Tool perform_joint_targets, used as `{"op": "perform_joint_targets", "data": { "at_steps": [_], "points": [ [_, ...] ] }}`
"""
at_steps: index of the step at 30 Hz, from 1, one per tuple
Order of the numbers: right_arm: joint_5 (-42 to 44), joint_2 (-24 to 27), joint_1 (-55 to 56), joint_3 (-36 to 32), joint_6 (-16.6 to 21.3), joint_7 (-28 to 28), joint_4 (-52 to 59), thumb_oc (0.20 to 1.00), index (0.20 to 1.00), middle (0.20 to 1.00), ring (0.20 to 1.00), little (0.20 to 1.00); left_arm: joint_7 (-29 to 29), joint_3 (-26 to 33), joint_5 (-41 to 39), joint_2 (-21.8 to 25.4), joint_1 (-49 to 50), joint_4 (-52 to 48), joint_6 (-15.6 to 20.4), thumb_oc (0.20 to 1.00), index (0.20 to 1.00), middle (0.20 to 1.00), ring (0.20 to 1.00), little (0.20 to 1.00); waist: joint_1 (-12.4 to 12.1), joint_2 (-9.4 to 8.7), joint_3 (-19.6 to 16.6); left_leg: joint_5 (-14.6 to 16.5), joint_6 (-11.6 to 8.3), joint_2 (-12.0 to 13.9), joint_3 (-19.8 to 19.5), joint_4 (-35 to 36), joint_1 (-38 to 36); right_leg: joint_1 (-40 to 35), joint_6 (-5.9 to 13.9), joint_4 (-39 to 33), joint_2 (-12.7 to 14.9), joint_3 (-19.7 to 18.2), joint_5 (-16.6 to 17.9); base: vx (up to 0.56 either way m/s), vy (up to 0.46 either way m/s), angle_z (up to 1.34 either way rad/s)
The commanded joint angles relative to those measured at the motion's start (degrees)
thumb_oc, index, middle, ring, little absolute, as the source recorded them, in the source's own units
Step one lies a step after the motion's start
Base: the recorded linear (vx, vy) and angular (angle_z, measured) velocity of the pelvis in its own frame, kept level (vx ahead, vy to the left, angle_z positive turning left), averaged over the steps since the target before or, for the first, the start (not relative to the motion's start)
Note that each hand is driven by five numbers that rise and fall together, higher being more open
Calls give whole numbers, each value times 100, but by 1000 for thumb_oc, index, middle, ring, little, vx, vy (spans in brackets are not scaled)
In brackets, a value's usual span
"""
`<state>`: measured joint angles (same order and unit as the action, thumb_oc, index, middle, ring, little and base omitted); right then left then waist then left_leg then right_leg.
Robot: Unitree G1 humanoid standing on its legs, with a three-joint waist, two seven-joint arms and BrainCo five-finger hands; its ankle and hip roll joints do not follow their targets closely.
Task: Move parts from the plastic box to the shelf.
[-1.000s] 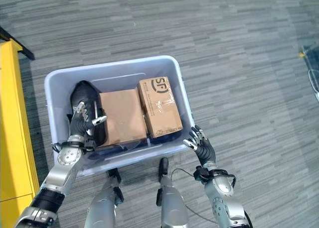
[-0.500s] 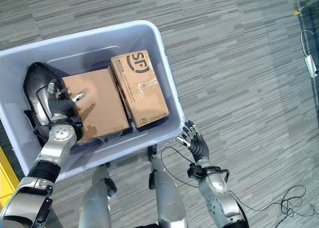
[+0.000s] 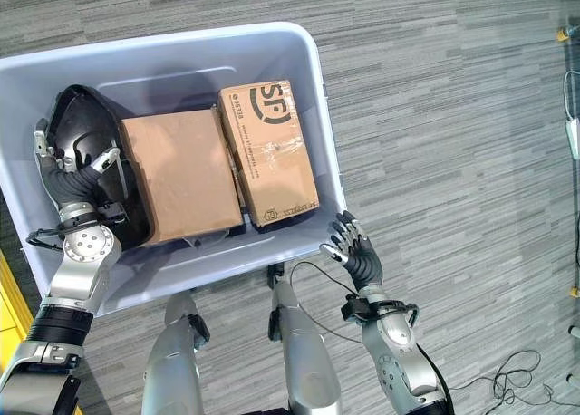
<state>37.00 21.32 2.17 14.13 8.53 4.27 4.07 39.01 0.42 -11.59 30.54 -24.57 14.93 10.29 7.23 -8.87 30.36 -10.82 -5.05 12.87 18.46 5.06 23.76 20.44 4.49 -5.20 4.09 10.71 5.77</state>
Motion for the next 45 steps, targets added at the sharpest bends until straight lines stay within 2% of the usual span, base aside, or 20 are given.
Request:
{"op": "perform_joint_targets", "data": {
  "at_steps": [1,5,10,14,17,22,28,34,45],
  "points": [
    [110,164,127,-370,310,-60,364,1000,1000,1000,1000,1000,62,173,355,329,-248,238,204,1000,1000,1000,1000,1000,7,-289,-58,26,-564,553,-366,-138,-226,-66,671,217,691,-23,131,-5,3,4],
    [103,177,140,-356,298,-73,365,1000,1000,1000,1000,1000,-68,-75,294,286,-451,684,97,1000,1000,1000,1000,1000,56,-343,-57,21,-558,547,-365,-140,-186,-24,674,215,690,-30,144,-2,2,1],
    [96,159,138,-305,298,-47,326,1000,1000,1000,1000,1000,-466,-555,-20,117,-868,1813,-67,1000,1000,1000,1000,1000,146,-414,-56,-12,-553,556,-340,-126,-136,61,672,217,660,-90,158,-2,3,-1],
    [133,105,66,-246,273,27,263,1000,1000,1000,1000,1000,-977,-906,-756,-168,-1329,2759,-139,1000,1000,1000,1000,1000,262,-498,-56,-17,-555,575,-295,-110,-116,161,678,229,620,-140,180,-2,3,-1],
    [169,68,48,-244,248,61,227,1000,1000,1000,1000,1000,-1242,-969,-1254,-292,-1390,2755,-75,1000,1000,1000,1000,1000,289,-512,-56,-12,-552,568,-300,-104,-99,185,678,224,605,-140,199,0,0,0],
    [139,3,-22,-259,170,133,213,1000,1000,1000,1000,1000,-1491,-1139,-1832,-550,-1310,2249,50,1000,1000,1000,1000,1000,291,-483,-56,3,-541,545,-302,-91,-87,195,676,213,622,-145,204,0,0,0],
    [36,-41,-179,-404,79,215,201,1000,1000,1000,1000,1000,-1731,-1335,-2326,-774,-891,788,297,1000,1000,1000,1000,1000,190,-321,-57,35,-516,508,-330,-49,-81,176,685,199,657,-113,168,22,16,1],
    [-6,-33,-111,-488,18,163,299,1000,1000,1000,1000,1000,-1884,-1124,-2804,-833,-507,-13,448,1000,1000,1000,1000,1000,111,-222,-58,69,-498,469,-368,-30,-94,147,676,196,664,-101,125,0,0,0],
    [-120,-21,-9,-639,29,125,469,1000,1000,1000,1000,1000,-1627,-397,-2678,-742,191,-804,635,1000,1000,1000,1000,1000,-21,-141,-56,103,-478,427,-379,-29,-88,135,666,206,699,-57,80,0,0,0]
  ]
}}
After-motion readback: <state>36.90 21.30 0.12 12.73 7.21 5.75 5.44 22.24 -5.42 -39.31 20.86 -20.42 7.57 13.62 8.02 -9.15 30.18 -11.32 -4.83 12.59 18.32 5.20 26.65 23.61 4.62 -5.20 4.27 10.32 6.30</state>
